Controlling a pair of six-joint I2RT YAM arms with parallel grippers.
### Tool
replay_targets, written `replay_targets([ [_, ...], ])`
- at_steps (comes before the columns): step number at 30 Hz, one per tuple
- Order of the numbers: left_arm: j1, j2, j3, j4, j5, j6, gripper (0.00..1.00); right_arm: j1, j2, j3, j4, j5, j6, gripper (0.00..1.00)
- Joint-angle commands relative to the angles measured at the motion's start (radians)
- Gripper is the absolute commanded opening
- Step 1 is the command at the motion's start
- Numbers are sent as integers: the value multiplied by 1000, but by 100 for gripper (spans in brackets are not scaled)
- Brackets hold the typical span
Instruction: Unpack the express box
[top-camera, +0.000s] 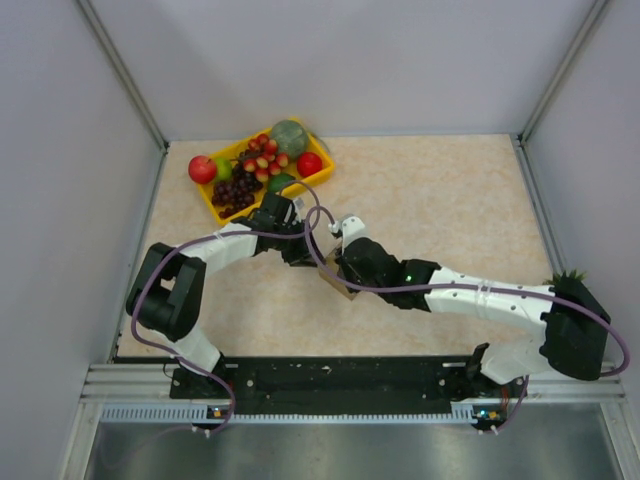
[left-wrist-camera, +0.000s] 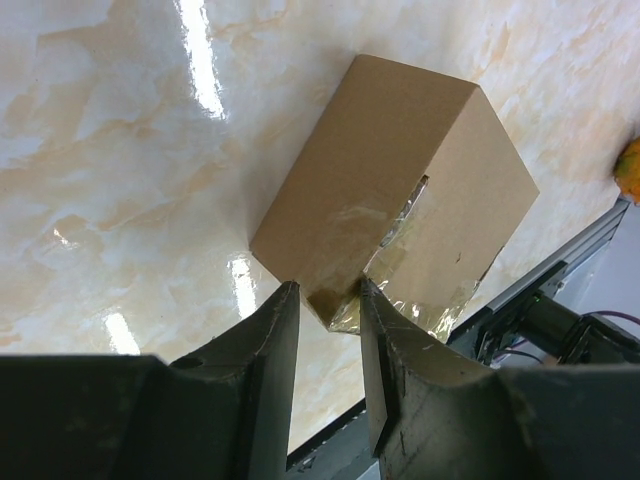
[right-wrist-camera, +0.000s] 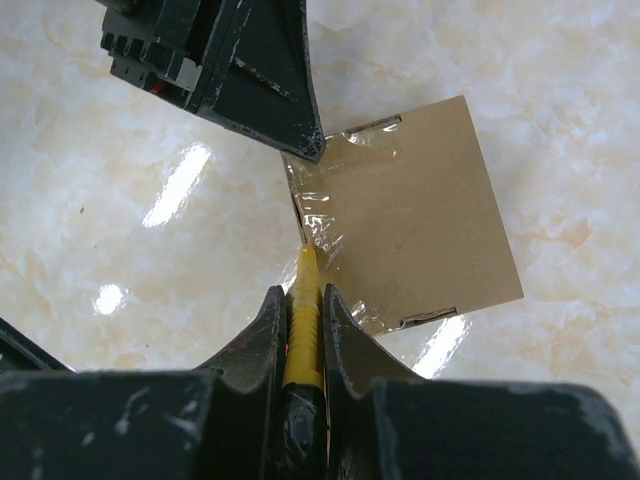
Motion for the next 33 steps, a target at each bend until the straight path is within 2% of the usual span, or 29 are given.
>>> replay_targets([
  [1, -2, 40, -5, 18, -81, 87, 34, 19, -34, -63, 57, -63, -136, 0],
  [17, -14, 42, -8, 29, -40, 119, 37, 12, 29, -29, 160, -121, -240, 0],
  [21, -20, 34, -9, 32, -30, 119, 47, 5, 63, -4, 166, -137, -214, 0],
  [25, -34, 34, -14, 45, -26, 104, 51, 4, 121, 61, 149, -117, -142, 0],
  [33, -73, 54, -9, 42, -84, 64, 43, 4, 193, 169, -4, 56, -6, 0],
])
